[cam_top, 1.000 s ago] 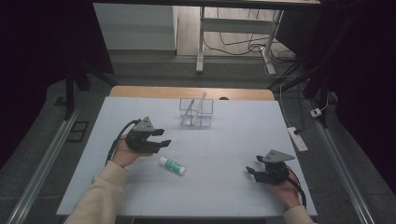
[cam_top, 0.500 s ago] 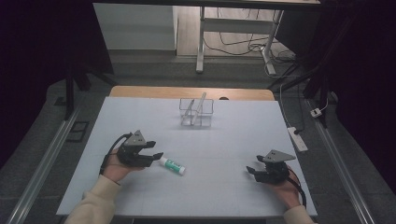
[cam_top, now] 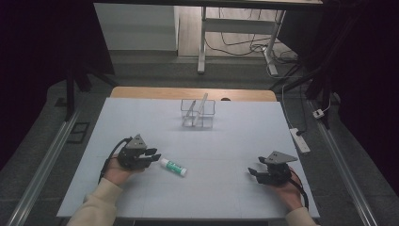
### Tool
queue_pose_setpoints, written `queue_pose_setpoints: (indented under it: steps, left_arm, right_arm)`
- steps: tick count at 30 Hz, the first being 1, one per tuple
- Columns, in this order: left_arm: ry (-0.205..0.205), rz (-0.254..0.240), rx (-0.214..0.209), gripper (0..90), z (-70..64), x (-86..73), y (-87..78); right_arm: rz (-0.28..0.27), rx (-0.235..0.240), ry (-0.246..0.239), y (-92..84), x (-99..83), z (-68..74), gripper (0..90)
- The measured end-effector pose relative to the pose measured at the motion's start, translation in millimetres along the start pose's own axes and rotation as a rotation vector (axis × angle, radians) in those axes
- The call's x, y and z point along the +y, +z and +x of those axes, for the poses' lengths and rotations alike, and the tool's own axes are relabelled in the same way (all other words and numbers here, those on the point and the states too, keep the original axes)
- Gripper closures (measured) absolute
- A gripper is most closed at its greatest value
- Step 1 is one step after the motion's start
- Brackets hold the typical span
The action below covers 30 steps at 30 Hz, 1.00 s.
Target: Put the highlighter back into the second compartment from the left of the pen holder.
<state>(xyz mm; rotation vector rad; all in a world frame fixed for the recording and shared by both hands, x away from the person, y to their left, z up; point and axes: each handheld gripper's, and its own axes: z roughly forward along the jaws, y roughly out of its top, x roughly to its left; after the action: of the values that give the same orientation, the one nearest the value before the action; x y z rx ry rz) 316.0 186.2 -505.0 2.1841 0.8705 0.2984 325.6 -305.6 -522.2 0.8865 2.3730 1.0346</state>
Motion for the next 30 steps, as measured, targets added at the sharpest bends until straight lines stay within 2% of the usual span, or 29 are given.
queue_pose_setpoints:
  steps: [3, 5, 19, 30]
  left_arm:
    - [-0.010, 0.010, -0.003, 85.5, 1.5, -0.3, 2.6]
    - [-0.009, 0.019, -0.011, 89.1, 2.0, -0.2, 4.1]
    - [0.000, 0.083, 0.002, 89.4, 0.8, 0.0, 13.6]
    - [0.008, 0.120, -0.014, 89.4, -0.7, 0.2, 23.6]
  right_arm:
    - [-0.002, -0.002, 0.000, 0.0, 0.0, 0.0, 35.4]
    - [-0.004, -0.001, 0.000, -0.1, 0.1, 0.1, 35.4]
    - [-0.003, -0.001, -0.003, -0.1, 0.1, -0.1, 35.5]
    - [0.002, -0.002, -0.005, 0.1, 0.0, -0.2, 35.5]
